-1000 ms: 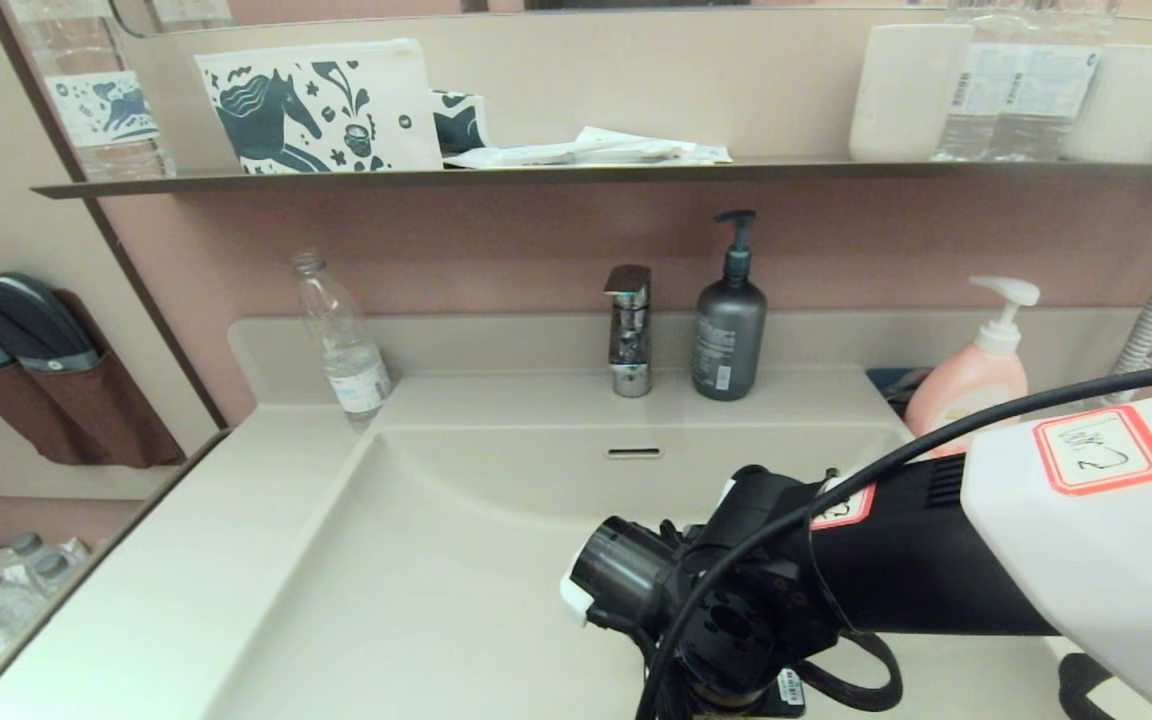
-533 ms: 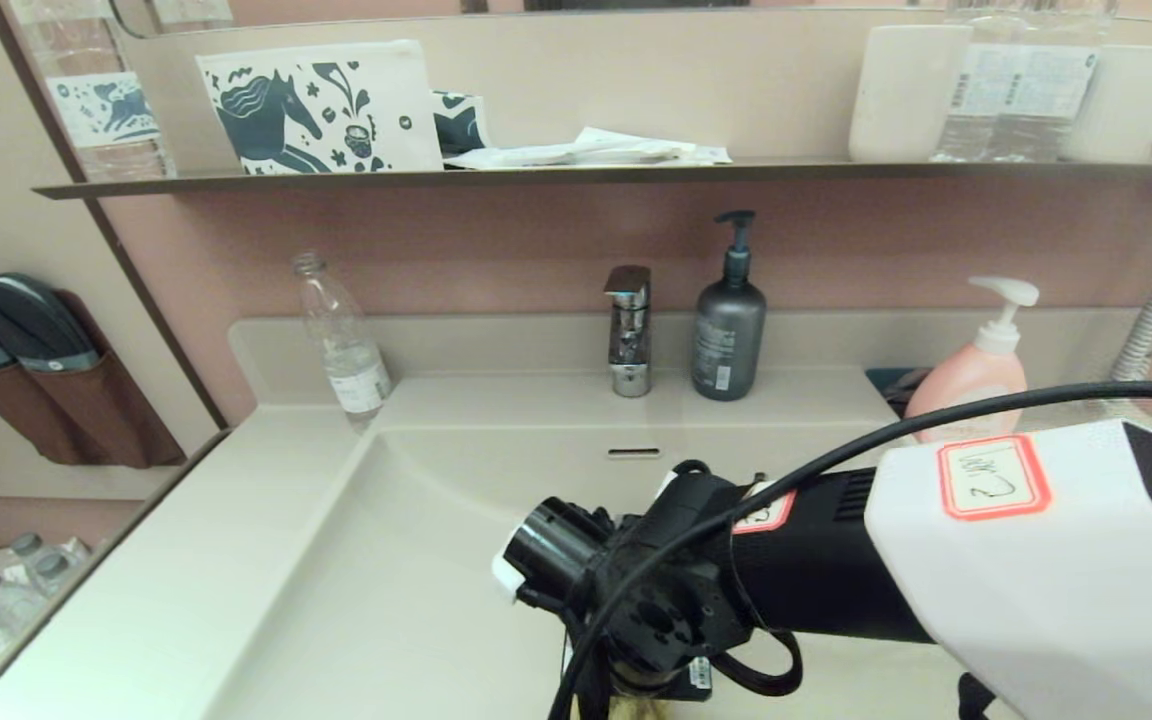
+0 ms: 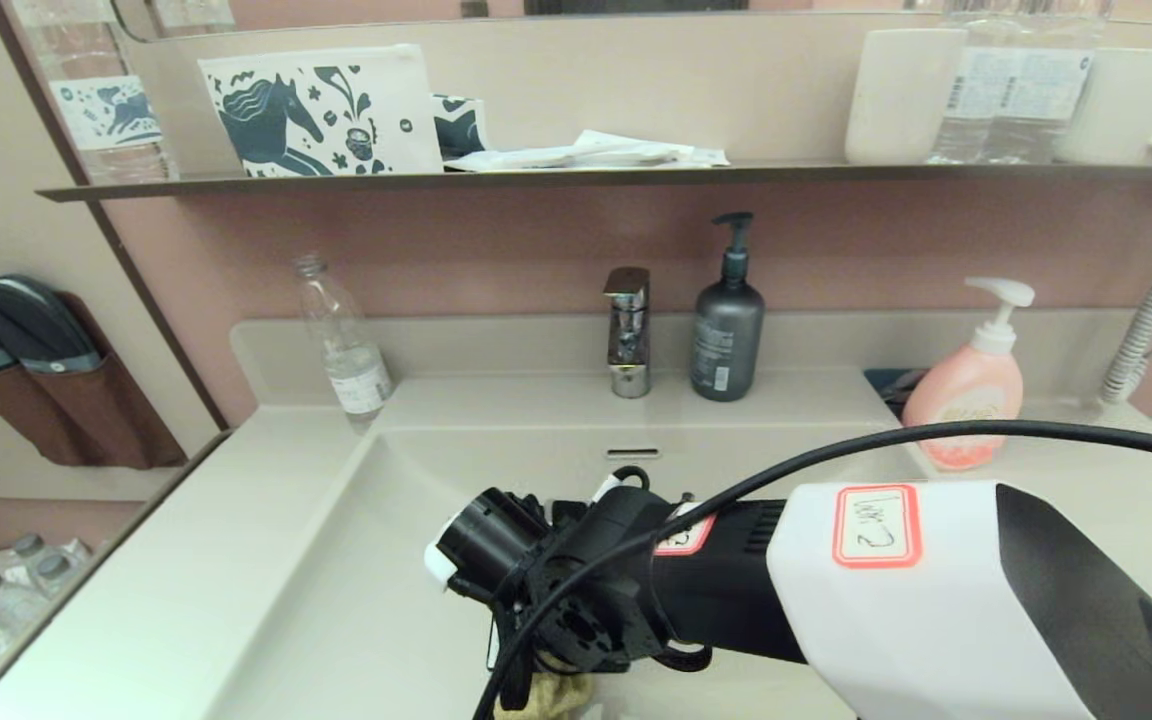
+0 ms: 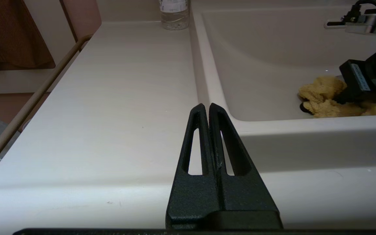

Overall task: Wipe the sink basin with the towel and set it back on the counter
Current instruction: Wipe the sink

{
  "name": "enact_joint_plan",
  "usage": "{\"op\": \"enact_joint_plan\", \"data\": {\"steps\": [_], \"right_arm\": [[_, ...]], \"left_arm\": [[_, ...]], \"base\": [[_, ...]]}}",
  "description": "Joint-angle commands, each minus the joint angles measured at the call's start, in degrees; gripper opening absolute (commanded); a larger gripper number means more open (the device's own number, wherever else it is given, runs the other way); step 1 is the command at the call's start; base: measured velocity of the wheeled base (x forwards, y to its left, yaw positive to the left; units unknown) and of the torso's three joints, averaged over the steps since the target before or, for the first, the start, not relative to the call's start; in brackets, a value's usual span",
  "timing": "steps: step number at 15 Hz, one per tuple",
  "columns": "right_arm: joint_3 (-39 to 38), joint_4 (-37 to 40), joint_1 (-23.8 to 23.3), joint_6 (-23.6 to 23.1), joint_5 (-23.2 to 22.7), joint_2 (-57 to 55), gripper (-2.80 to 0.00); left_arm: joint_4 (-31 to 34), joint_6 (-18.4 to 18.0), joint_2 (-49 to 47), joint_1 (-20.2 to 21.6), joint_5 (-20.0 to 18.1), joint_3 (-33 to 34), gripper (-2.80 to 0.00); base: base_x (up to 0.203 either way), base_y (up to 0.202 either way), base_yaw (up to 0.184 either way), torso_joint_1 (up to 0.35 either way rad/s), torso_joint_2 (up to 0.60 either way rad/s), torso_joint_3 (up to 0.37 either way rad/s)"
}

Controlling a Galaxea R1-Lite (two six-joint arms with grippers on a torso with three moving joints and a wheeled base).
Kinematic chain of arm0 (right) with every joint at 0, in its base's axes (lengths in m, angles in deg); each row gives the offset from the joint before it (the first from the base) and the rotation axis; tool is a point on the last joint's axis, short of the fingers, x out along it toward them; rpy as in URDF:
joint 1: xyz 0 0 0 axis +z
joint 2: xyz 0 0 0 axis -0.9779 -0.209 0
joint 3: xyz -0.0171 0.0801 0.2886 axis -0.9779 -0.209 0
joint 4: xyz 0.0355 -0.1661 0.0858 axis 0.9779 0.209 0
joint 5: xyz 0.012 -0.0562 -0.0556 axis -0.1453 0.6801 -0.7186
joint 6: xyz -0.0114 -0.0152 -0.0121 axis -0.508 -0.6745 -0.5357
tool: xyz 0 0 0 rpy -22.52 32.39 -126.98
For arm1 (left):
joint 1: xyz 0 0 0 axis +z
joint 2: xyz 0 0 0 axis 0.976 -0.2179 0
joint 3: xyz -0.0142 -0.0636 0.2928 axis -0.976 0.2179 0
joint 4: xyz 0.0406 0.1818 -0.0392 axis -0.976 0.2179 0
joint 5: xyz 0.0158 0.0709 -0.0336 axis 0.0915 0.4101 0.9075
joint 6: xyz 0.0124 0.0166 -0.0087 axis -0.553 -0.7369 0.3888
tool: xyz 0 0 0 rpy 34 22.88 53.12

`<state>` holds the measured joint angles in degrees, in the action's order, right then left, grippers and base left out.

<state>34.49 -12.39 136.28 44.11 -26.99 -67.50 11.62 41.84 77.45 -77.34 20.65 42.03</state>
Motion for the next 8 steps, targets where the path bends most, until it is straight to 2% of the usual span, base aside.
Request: {"op": "enact_joint_plan", "data": {"steps": [1,5,8], "right_arm": [[0.70,-3.89,0.04,-1.93,2.47,-2.26,-2.80],[0.69,-9.57,0.02,-7.01,6.46,-3.13,-2.80],[0.69,-13.45,-0.36,-10.34,11.33,-4.80,-2.80]], "left_arm": [[0.00,0.00,-0.09,0.01,-0.04,0.01,-2.80],[0.00,0.00,-0.09,0.01,-0.04,0.01,-2.80],[0.00,0.00,-0.09,0.01,-0.04,0.01,-2.80]], "base": [[0.000,0.000,0.000,0.000,0.00,0.000],[0.000,0.000,0.000,0.000,0.00,0.000],[0.000,0.000,0.000,0.000,0.00,0.000]]}}
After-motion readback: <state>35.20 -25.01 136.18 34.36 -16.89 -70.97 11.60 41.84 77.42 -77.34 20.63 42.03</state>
